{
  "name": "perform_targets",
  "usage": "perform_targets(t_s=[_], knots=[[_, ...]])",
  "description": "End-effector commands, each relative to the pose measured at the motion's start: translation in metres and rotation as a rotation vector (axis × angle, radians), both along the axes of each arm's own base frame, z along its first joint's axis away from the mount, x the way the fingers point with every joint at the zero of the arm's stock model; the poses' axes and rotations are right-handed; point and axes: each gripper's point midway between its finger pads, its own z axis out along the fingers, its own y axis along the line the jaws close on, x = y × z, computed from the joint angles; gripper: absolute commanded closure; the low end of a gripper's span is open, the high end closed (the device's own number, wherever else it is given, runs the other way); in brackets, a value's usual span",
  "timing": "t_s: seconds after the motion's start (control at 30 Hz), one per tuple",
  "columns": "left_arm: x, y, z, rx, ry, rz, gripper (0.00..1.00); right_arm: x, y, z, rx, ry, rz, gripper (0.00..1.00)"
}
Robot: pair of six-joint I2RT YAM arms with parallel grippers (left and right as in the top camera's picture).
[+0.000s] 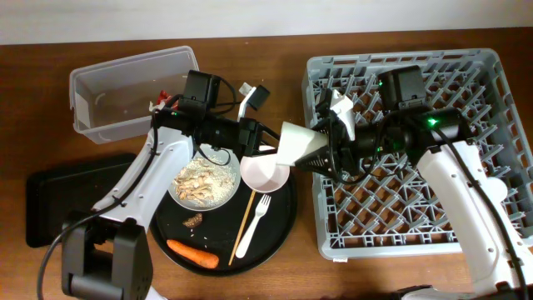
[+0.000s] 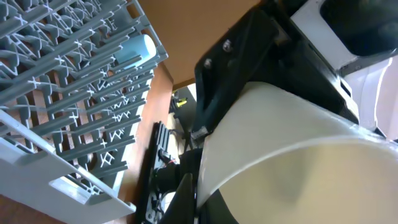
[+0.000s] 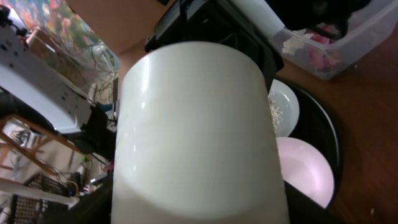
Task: Sort waste into correct bins and load items into the dishwasher rack
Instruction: 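Place the white cup upside down in the rack with the right gripper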
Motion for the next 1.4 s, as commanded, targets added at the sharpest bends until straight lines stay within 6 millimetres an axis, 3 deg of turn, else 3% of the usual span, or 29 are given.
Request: perform_targets(t_s=[0.0, 0.07, 0.13, 0.2, 0.27, 0.37, 0.4, 0.47, 0.5, 0.57, 0.7, 0.87, 1.0, 1.03, 1.07, 1.2, 1.27, 1.37], knots=[[0.003, 0.0, 0.0, 0.008, -0.013, 0.007, 1.0, 0.005, -0.008, 0.012, 0.033, -0.017, -0.024, 0.49], [0.005, 0.0, -0.004, 0.028, -0.019, 0.02, 0.96, 0.008, -0.013, 0.013, 0.037, -0.007, -0.046, 0.5], [0.008, 0.0, -0.009, 0.058, -0.027, 0.039, 0.75, 0.01, -0.017, 0.013, 0.036, 0.005, -0.062, 0.51], [0.018, 0.007, -0.027, 0.162, -0.018, 0.106, 0.67, 0.016, -0.03, 0.008, 0.009, 0.045, -0.123, 0.51], [0.035, 0.042, -0.072, 0.435, 0.046, 0.264, 0.66, 0.039, -0.07, -0.013, -0.12, 0.156, -0.354, 0.51], [0.041, 0.111, -0.112, 0.779, 0.107, 0.435, 0.65, 0.055, -0.154, -0.026, -0.335, 0.292, -0.739, 0.51], [0.041, 0.13, -0.118, 0.863, 0.113, 0.477, 0.64, 0.056, -0.174, -0.025, -0.375, 0.326, -0.834, 0.51], [0.037, 0.187, -0.124, 1.087, 0.116, 0.594, 0.63, 0.051, -0.241, -0.015, -0.453, 0.401, -1.126, 0.52], [0.034, 0.202, -0.121, 1.133, 0.118, 0.626, 0.63, 0.048, -0.264, -0.011, -0.466, 0.411, -1.217, 0.53], [0.032, 0.215, -0.112, 1.145, 0.113, 0.666, 0.63, 0.04, -0.302, -0.011, -0.505, 0.432, -1.355, 0.53], [0.031, 0.216, -0.104, 1.135, 0.094, 0.684, 0.63, 0.021, -0.363, -0.04, -0.621, 0.571, -1.544, 0.53], [0.029, 0.216, -0.104, 1.138, 0.101, 0.679, 0.63, 0.025, -0.398, -0.08, -0.606, 0.729, -1.617, 0.48], [0.028, 0.216, -0.104, 1.139, 0.102, 0.678, 0.63, 0.031, -0.406, -0.11, -0.619, 0.81, -1.601, 0.41], [0.028, 0.216, -0.104, 1.139, 0.103, 0.677, 0.62, 0.034, -0.41, -0.118, -0.632, 0.822, -1.6, 0.3], [0.027, 0.216, -0.104, 1.14, 0.106, 0.676, 0.63, 0.036, -0.413, -0.122, -0.639, 0.826, -1.601, 0.01], [0.027, 0.216, -0.105, 1.142, 0.109, 0.674, 0.62, 0.04, -0.413, -0.127, -0.625, 0.827, -1.594, 0.01], [0.027, 0.216, -0.105, 1.142, 0.109, 0.674, 0.63, 0.048, -0.399, -0.125, -0.536, 0.84, -1.548, 0.01], [0.026, 0.216, -0.105, 1.143, 0.112, 0.672, 0.63, 0.043, -0.383, -0.115, -0.486, 0.867, -1.508, 0.01]])
